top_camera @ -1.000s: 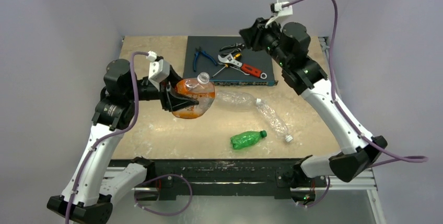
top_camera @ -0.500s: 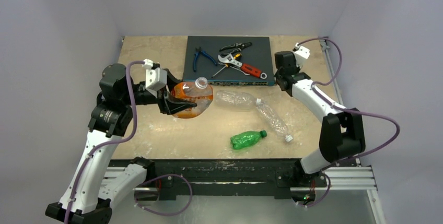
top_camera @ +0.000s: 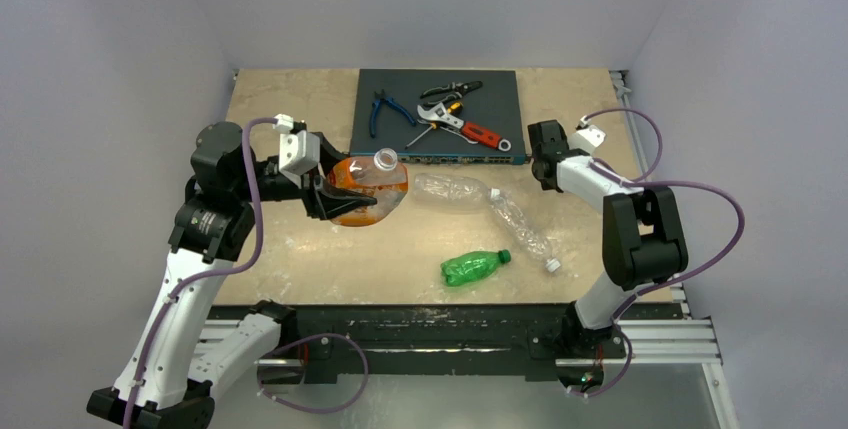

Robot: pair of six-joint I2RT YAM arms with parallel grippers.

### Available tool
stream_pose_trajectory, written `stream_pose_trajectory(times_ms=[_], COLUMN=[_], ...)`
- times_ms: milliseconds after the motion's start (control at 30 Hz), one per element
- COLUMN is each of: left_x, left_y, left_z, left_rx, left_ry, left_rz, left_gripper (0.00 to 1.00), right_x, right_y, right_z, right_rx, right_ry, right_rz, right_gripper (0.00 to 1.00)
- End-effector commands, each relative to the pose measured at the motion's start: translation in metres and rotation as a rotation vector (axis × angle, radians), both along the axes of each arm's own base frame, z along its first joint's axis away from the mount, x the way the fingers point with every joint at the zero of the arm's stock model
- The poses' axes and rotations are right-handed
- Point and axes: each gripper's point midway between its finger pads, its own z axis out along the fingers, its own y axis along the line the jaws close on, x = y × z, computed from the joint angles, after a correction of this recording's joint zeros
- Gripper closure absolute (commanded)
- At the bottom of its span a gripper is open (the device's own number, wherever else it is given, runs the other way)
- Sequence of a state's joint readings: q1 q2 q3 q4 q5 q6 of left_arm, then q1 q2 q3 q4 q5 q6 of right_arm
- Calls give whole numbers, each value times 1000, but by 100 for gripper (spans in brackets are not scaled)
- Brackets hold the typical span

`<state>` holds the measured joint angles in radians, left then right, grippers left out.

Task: Unscrew the bottle caps
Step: Place the bottle cap at the center of the board, then place the plastic bottle at the center of the board.

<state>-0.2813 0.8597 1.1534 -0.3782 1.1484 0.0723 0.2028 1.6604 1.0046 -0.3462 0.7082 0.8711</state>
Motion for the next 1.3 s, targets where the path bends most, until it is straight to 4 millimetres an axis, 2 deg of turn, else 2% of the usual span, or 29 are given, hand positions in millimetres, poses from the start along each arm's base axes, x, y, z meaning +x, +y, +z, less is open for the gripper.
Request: stream_pose_trajectory(times_ms=[0,33,133,200,233,533,633,833,933,1000,1067,1133,1200,1267], left_x=[-1,0,2,1,0,0,-2,2,6,12,16,20,23,24], left_y=[1,1,0,0,0,0,0,0,-1,-1,-1,-2,-3,-4], left_z=[8,8,9,10,10,12,9,16,12,7,2,0,0,0], left_rx=[-7,-6,-8,-8,-7,-10,-9,-22,-25,-29,-32,-39,-46,-46], left_ry=[-58,-54,-50,-51,-52,-55,-50,-57,-45,-24,-19,-18,-1,14], left_rz=[-7,-6,-6,-9,-11,-10,-14,-4,11,32,51,61,62,53], left_gripper=[100,100,100,100,100,100,100,100,100,100,100,100,100,100], right_x=[-9,-10,-16,-20,-21,-26,-22,-2,2,3,3,-4,-28,-61], right_y=[1,3,7,7,9,17,22,23,33,51,91,157,224,267], right_z=[-7,-12,-24,-26,-26,-39,-28,35,77,108,146,192,243,286], right_rx=[47,62,86,98,111,162,194,172,190,208,251,318,377,397], right_ry=[-27,-16,25,28,26,49,14,-103,-189,-253,-344,-478,-601,-697], right_rz=[-75,-71,-68,-80,-78,-59,-41,26,93,184,355,641,948,1199], right_gripper=[100,100,83,67,63,41,39,39,38,38,34,22,15,10])
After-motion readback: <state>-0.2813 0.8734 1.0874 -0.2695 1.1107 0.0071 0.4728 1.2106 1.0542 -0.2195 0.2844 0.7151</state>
